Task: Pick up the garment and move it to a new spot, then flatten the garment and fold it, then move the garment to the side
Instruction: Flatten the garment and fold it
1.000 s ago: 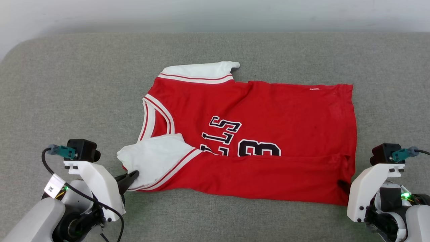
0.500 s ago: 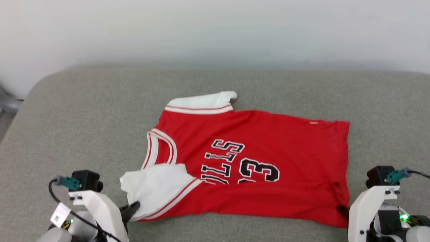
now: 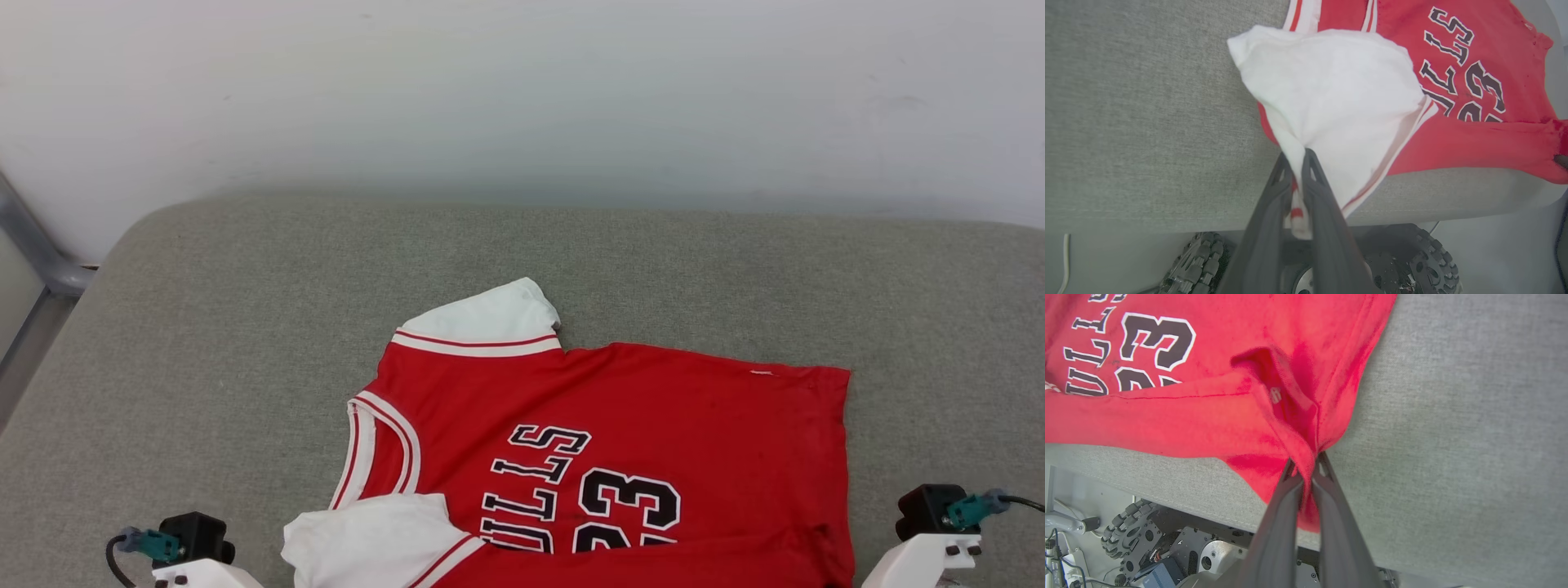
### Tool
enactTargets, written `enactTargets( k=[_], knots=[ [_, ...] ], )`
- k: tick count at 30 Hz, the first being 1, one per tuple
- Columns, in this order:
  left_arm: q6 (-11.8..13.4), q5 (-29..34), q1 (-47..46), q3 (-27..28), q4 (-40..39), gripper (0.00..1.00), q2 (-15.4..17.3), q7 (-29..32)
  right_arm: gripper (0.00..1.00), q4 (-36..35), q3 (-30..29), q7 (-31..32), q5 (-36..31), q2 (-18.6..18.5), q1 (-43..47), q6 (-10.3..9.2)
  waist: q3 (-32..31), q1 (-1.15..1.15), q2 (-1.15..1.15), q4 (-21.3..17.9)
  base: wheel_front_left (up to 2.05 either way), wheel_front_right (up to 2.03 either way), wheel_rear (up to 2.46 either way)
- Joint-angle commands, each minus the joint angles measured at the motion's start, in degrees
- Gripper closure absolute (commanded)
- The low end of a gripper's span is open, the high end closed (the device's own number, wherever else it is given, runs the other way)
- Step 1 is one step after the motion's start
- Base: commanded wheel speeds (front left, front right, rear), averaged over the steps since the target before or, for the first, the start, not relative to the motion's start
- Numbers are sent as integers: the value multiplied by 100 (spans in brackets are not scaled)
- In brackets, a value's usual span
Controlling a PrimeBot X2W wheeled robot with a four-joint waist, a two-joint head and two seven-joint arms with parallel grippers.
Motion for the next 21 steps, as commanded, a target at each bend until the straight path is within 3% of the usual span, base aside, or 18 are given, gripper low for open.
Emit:
enactTargets(
  k=[1,2,3,4,5,12,16,21],
  knots=[
    [26,10,14,-27,26,100,-68,-44,100,23,-14,-41,-11,37,96,-2,14,1,0,3,0,0,0],
    [13,30,-2,-50,68,98,-106,-65,85,43,-12,-98,-31,42,131,-2,23,1,0,4,0,0,0],
    [-15,65,-54,-54,106,55,-150,-119,42,64,-26,-187,-29,79,140,-2,34,1,0,5,0,0,0],
    [-34,75,-101,-71,142,27,-195,-140,0,98,-24,-272,-12,105,161,-2,43,1,0,6,0,0,0],
    [-58,93,-145,-93,187,0,-234,-155,0,116,12,-370,-26,94,188,-1,53,1,0,7,0,0,0],
    [-79,520,-513,-30,306,0,-320,-659,0,8,82,-1653,-49,72,38,-2,143,1,0,-38,0,0,0],
    [-41,902,-745,104,252,0,-376,-1276,0,-126,51,-2793,-279,106,-146,-2,175,1,0,-70,0,0,0],
    [-4,1468,-1079,169,275,0,-545,-2141,0,-197,-81,-3763,-453,248,-380,-2,331,1,0,-123,0,0,0]
  ],
)
